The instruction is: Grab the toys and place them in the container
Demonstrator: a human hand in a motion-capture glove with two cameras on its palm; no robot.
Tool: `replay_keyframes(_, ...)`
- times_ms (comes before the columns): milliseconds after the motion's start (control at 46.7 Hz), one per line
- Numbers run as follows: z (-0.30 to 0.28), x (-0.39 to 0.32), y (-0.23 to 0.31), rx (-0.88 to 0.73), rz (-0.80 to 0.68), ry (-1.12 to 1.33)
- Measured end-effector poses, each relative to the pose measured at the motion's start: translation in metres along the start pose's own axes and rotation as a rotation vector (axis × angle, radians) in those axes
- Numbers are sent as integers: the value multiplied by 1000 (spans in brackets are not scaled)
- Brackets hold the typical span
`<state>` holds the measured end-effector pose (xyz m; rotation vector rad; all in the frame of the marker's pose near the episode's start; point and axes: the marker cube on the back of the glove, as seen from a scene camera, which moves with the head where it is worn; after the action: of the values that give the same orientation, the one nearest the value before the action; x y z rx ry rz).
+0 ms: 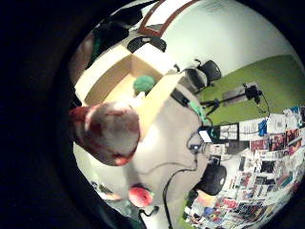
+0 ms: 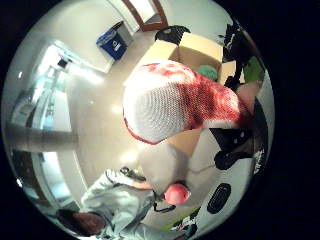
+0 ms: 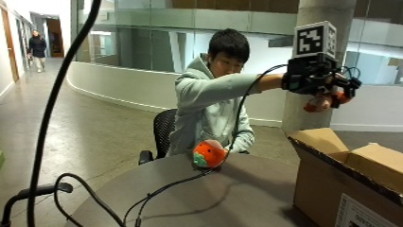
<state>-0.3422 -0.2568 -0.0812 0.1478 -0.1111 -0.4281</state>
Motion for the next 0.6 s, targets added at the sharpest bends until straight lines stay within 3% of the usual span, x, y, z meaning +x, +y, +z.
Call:
replay_keyframes(300, 25, -34, -70, 44, 155, -116)
replay_keyframes(429, 33, -33, -68, -93, 172, -99)
replay_keyframes(557, 25, -26, -54, -63, 138, -157)
replay_keyframes(600, 20, -18, -44, -47, 62, -172)
